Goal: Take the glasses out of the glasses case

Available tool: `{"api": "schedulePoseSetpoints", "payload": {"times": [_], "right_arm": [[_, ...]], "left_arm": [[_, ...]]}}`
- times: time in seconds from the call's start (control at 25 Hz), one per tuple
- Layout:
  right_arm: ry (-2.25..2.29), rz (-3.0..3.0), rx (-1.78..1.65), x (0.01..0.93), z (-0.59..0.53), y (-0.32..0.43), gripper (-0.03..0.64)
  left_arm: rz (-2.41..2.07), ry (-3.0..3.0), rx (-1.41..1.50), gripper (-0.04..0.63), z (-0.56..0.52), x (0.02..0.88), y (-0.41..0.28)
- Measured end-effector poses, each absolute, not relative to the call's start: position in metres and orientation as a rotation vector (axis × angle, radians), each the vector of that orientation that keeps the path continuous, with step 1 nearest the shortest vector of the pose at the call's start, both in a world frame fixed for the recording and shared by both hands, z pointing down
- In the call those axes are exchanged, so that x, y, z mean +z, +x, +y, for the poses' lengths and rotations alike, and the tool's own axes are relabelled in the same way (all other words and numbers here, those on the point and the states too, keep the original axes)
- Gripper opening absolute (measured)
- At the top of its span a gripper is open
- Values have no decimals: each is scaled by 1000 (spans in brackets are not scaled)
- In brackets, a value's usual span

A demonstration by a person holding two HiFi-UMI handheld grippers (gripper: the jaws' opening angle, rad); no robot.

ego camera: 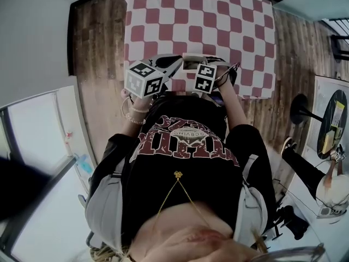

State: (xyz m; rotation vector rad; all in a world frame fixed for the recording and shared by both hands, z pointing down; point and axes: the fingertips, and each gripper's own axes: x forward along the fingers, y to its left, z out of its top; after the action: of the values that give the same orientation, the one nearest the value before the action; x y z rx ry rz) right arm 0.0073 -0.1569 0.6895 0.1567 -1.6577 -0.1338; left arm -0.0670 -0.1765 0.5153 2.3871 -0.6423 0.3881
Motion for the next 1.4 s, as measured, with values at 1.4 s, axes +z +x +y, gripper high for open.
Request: {"api": "schedulePoseSetpoints", "payload": {"times": [1.4], "right_arm": [[244,-1727,-89,670,-164,9,32]], "left_arm": [[-651,2364,402,8,-169,522,-71]]}}
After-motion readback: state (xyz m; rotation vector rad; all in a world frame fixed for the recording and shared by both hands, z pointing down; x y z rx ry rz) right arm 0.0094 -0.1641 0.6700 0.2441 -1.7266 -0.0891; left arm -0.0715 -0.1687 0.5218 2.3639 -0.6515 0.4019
